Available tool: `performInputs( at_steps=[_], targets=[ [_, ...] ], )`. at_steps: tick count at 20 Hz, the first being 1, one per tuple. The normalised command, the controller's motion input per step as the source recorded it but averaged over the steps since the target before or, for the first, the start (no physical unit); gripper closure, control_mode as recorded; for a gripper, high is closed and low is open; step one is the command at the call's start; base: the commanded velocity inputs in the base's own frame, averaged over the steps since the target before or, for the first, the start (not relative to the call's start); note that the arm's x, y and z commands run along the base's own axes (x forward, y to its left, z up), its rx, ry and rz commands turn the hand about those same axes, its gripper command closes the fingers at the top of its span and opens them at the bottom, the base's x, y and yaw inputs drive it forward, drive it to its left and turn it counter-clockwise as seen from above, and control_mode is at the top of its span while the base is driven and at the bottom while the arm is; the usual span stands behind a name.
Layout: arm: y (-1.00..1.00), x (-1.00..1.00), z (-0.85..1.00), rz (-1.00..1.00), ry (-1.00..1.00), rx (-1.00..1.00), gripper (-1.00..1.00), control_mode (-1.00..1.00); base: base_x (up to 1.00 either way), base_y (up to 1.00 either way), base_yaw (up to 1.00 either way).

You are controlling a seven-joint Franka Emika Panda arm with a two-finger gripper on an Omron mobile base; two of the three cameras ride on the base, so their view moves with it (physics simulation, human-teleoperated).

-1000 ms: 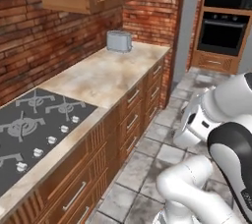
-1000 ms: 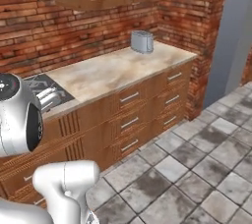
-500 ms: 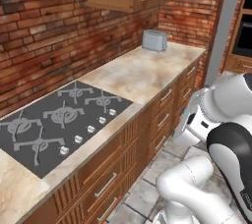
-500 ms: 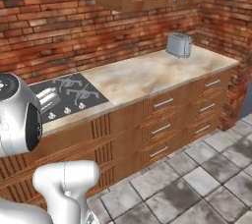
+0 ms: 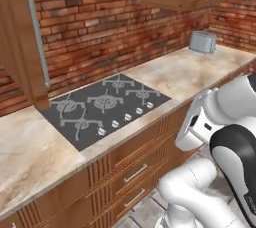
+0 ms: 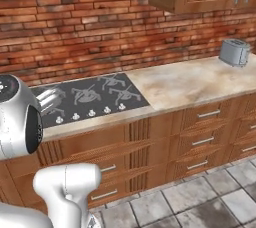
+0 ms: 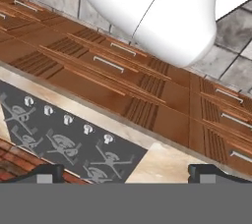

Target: Move the bowls from the cabinet to the plates on the dining table.

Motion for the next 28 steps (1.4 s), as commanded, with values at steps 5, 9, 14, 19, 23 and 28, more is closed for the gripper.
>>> performInputs(
  at_steps=[5, 9, 14, 19, 23, 28],
  targets=[
    [0.0, 0.0, 0.0, 0.0, 0.0, 0.0, -1.0, 1.0, 0.07, 0.49, 0.07],
    [0.0, 0.0, 0.0, 0.0, 0.0, 0.0, -1.0, 1.0, -0.16, 0.6, 0.1],
    [0.0, 0.0, 0.0, 0.0, 0.0, 0.0, -1.0, 1.0, -0.53, 0.12, 0.14],
    [0.0, 0.0, 0.0, 0.0, 0.0, 0.0, -1.0, 1.0, -0.61, -0.31, 0.16],
    [0.0, 0.0, 0.0, 0.0, 0.0, 0.0, -1.0, 1.0, -0.36, 0.4, 0.05],
    [0.0, 0.0, 0.0, 0.0, 0.0, 0.0, -1.0, 1.0, -0.28, 0.87, 0.0]
  ],
)
